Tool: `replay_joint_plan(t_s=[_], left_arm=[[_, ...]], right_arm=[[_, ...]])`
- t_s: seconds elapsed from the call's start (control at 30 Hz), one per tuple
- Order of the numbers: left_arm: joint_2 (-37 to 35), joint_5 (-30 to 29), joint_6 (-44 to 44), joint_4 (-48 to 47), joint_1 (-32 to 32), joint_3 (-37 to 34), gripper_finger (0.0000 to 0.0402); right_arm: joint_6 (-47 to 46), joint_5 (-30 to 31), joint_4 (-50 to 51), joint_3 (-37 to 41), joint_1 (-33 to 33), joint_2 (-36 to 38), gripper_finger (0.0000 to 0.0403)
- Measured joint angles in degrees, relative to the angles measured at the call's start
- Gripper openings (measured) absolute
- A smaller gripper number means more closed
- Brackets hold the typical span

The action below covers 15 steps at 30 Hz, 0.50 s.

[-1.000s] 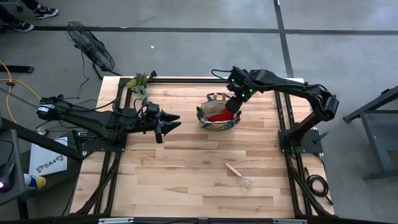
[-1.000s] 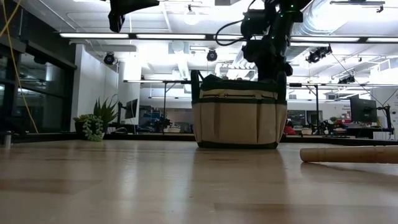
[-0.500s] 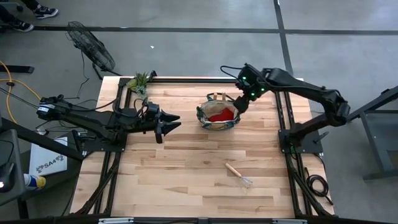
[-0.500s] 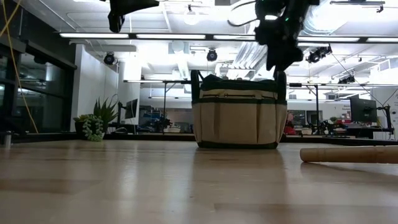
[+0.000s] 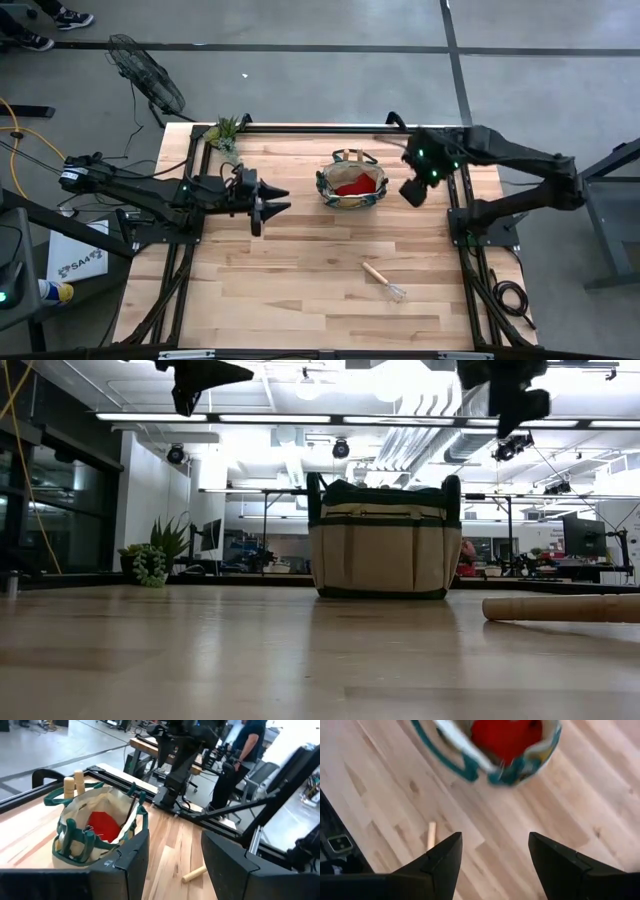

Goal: Pick & Place Garden tools in Gardening bag
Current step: Put the brown hand rake into the white gardening bag

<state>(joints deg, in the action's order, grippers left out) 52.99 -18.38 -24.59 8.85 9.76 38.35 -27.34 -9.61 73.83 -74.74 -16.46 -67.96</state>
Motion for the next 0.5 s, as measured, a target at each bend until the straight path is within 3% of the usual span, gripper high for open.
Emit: replay_joint_plan(t_s=[0.17,0.5], left_arm=[[-0.20,1.11,1.83,1.68,0.02,-1.57,0.0175],[-8.47,3.94,-2.66,18.46,0.02,-17.62,0.0174]], right_arm=[[-10.61,5.38,0.40,0.49,12.37,0.83,0.0220],[-29.09,8.38,-10.11,7.25,33.56,-2.63,0.0220]])
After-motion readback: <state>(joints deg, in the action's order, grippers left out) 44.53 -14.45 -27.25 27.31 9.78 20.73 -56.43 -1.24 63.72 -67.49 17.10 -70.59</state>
